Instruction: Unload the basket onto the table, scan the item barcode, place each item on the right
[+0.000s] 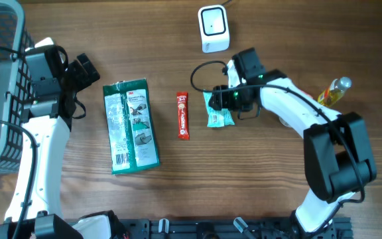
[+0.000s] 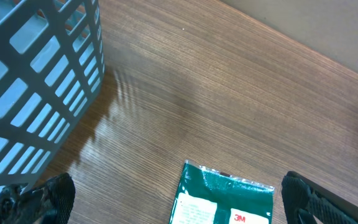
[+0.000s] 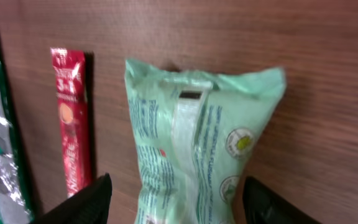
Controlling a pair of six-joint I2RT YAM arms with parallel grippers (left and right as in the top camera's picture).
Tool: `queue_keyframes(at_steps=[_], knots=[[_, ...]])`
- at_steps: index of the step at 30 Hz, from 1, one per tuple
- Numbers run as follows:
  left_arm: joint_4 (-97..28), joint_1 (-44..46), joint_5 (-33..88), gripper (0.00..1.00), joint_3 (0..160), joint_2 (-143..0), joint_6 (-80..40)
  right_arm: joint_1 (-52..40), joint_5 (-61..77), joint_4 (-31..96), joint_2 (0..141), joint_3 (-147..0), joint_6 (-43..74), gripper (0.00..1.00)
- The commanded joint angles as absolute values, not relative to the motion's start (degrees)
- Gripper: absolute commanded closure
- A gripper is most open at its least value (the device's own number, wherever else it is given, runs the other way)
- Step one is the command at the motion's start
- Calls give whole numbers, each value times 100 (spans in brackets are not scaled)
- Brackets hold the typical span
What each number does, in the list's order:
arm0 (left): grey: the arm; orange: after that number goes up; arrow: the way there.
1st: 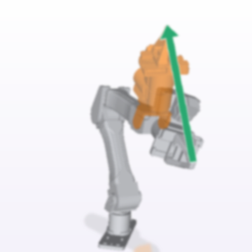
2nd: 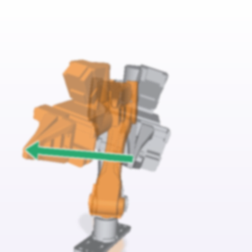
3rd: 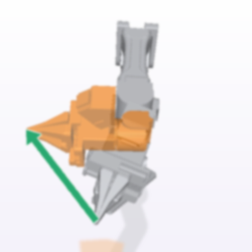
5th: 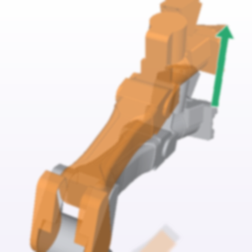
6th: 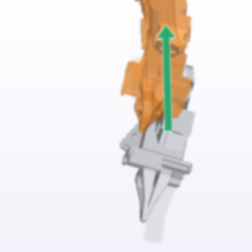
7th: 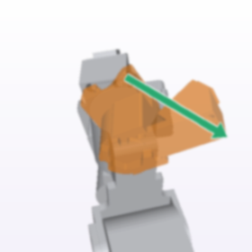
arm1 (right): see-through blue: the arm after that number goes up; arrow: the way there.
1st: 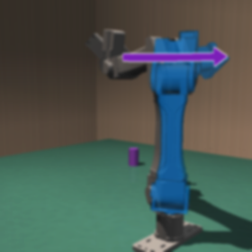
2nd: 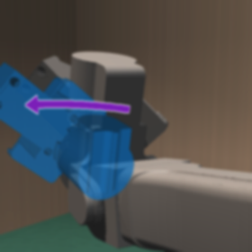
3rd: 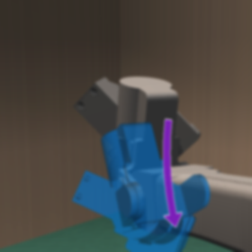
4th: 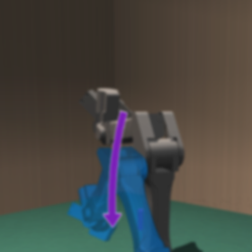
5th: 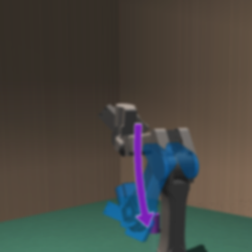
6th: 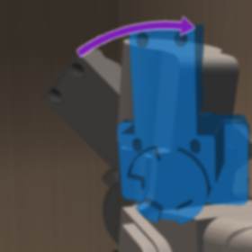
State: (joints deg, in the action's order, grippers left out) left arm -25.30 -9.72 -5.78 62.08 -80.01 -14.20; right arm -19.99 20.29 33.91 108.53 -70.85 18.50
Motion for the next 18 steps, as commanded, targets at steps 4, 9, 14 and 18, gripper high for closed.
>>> queue_keyframes(at_steps=[4, 9, 14, 18], knots=[[-2512, -987, -609, 0, 6270, -7950, -1372, -1763, 2803, 3979, 10501, -7924, 1564, 43], [-2512, -987, -609, 0, 6270, -7950, -1369, -1772, 3190, 4438, 10586, -7627, 1212, 96], [-2512, -987, -609, 0, 6270, -7950, -1372, -1772, 3581, 4084, 10597, -6871, 1199, 96], [-2512, -987, -609, 0, 6270, -7950, -1372, -1772, 4018, 3133, 10624, -6160, 1505, 96]])
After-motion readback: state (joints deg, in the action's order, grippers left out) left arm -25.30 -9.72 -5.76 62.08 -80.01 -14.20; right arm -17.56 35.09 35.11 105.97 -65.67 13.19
